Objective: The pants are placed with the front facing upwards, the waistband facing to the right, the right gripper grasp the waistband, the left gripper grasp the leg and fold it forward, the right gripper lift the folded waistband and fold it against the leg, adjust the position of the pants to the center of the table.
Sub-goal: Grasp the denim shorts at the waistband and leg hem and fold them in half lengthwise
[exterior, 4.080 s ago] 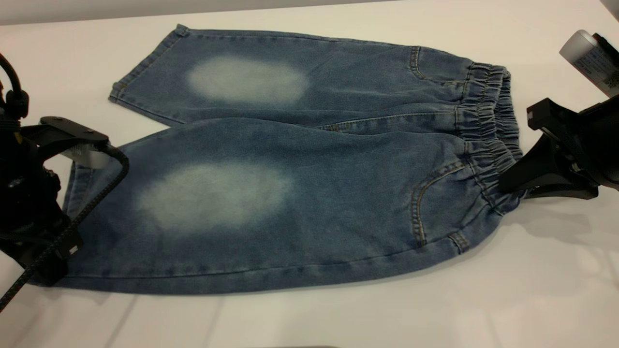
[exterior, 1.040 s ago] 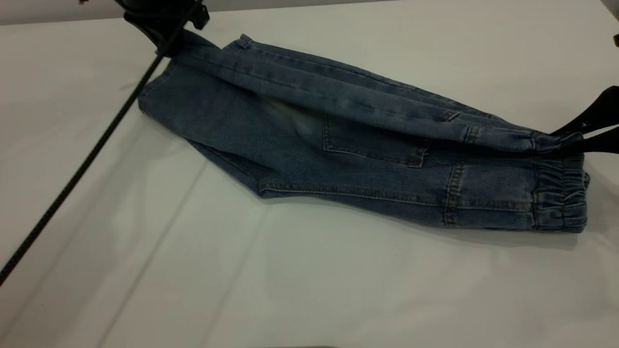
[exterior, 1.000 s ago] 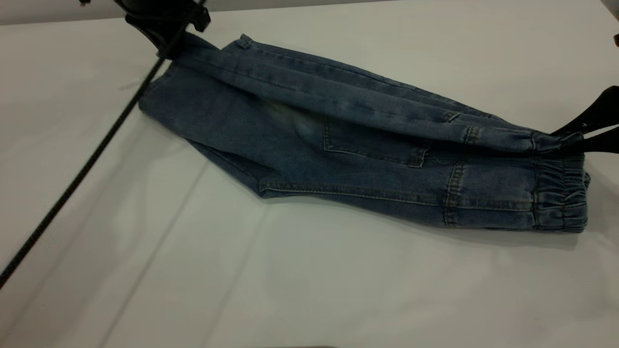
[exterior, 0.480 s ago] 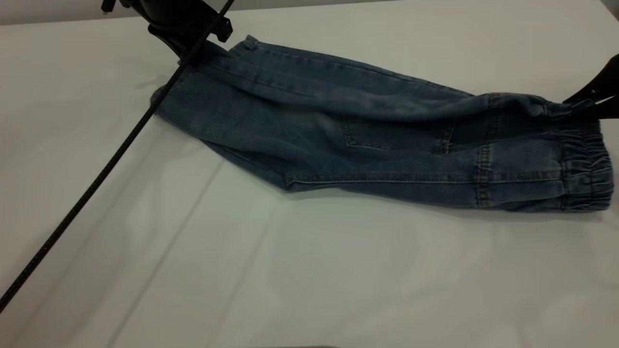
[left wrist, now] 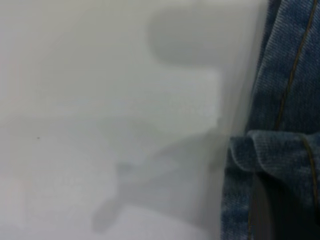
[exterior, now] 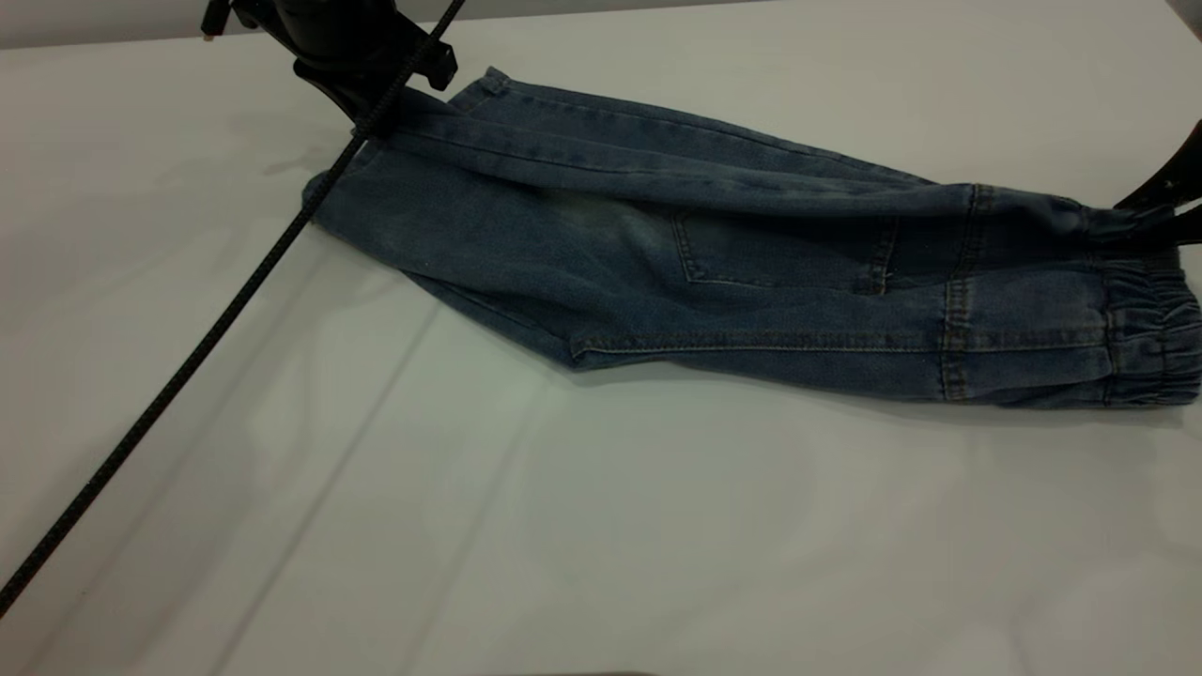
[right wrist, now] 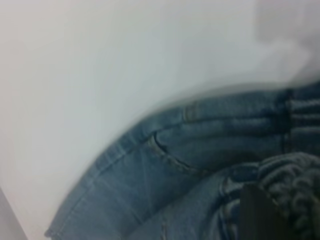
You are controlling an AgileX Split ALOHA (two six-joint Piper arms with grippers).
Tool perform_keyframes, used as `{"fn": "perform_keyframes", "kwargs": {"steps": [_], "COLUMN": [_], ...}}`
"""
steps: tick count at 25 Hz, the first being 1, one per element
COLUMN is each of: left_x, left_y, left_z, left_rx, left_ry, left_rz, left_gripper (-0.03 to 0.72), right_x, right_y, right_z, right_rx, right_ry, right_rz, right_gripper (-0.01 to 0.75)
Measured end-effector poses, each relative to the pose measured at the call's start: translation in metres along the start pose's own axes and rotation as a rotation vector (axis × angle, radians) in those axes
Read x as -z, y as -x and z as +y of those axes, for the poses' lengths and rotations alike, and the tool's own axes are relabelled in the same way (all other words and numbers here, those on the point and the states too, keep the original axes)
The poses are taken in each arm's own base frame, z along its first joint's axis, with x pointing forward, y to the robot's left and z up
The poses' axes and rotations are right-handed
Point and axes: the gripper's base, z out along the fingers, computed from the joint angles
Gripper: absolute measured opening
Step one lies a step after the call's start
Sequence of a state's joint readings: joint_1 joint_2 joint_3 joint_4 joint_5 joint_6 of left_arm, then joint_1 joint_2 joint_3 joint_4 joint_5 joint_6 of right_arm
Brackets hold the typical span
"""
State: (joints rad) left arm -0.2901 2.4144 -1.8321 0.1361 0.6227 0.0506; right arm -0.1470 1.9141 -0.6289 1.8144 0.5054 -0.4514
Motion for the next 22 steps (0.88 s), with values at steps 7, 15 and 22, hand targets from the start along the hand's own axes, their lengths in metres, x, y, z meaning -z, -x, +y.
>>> {"fn": "perform_keyframes", "kwargs": {"steps": [7, 15, 22], "left_x": [0.0, 0.0, 0.0], "left_y": [0.0, 0.0, 0.004], "left_z": [0.0, 0.0, 0.0], "left_rx": [0.002, 0.002, 0.018], "left_ry": [0.0, 0.0, 0.004], "left_rz": [0.0, -0.003, -0.04], "left_gripper": [0.047, 0.066, 0.293], "right_x": [0.0, 0.0, 0.0], "right_y": [0.003, 0.004, 0.001], "right_z": [0.011, 0.012, 0.013], "right_rx": [0.015, 0.029, 0.085], "right_ry": [0.027, 0.026, 0.043], "right_rz": [-0.015, -0.022, 0.011], "right_gripper": [0.32, 0.406, 0.398]}}
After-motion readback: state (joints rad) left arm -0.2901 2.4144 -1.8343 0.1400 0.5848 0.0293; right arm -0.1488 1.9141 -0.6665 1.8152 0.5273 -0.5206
